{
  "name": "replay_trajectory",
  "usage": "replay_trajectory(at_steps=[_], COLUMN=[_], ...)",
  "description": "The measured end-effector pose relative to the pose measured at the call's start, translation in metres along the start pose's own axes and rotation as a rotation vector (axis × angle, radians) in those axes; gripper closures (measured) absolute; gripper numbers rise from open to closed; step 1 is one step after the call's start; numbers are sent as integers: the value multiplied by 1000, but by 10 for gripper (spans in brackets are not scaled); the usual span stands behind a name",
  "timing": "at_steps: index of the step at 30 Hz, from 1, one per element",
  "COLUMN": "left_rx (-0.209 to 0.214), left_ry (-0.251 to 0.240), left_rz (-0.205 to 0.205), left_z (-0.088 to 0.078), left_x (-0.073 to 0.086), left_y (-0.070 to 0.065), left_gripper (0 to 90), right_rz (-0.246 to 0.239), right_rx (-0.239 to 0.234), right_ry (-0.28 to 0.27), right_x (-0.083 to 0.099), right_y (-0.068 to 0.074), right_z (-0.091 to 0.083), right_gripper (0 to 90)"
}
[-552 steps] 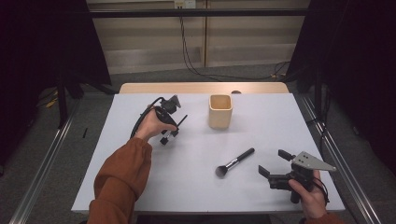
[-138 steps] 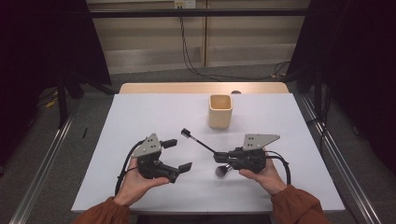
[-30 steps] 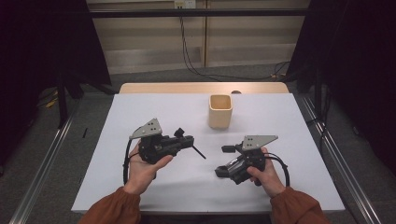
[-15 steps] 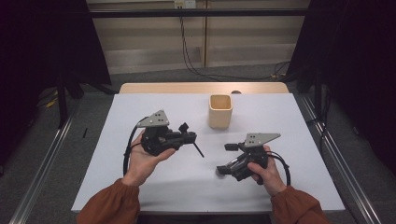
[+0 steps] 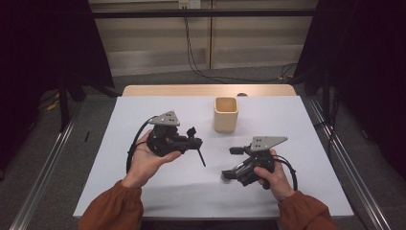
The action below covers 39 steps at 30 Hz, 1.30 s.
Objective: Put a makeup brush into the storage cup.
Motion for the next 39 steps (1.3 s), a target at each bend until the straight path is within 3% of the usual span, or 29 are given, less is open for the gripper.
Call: replay_trajectory(at_steps=[4, 7, 9, 17, 23, 28, 33, 35, 36, 39], left_rx=[3, -32, -21, -15, -2, 12, 24, 24, 24, 25], left_ry=[28, 66, 71, 106, 92, 85, 93, 84, 82, 76], left_rz=[-1, -22, -31, -42, -54, -57, -53, -59, -59, -59], left_z=[2, 3, 4, 10, 13, 16, 20, 21, 21, 21], left_x=[2, 5, 7, 14, 13, 13, 13, 13, 13, 12], left_y=[1, 5, 8, 11, 9, 6, 4, 4, 4, 4], left_gripper=[854, 854, 853, 853, 854, 853, 854, 854, 854, 854], right_rz=[-10, -20, -41, -59, -71, -77, -80, -70, -70, -65], right_rx=[9, 16, 16, -19, -52, -50, -45, -58, -58, -79], right_ry=[1, -3, -34, -48, -38, -13, -26, -46, -46, -50], right_x=[-2, -4, -7, -15, -28, -30, -29, -30, -30, -29], right_y=[0, 0, -1, 3, 9, 14, 13, 13, 13, 14], right_z=[2, 2, 3, 10, 20, 36, 47, 49, 49, 50], right_gripper=[73, 79, 88, 119, 121, 106, 237, 349, 349, 476])
Point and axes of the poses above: each handheld gripper's, and its own axes: z roughly forward along the jaws, x roughly out of its underside, y roughly to its left, the point moved 5 cm from there along z, roughly forward along the jaws, and after that the axes turned 4 degrees about y, right-handed, at the moved point
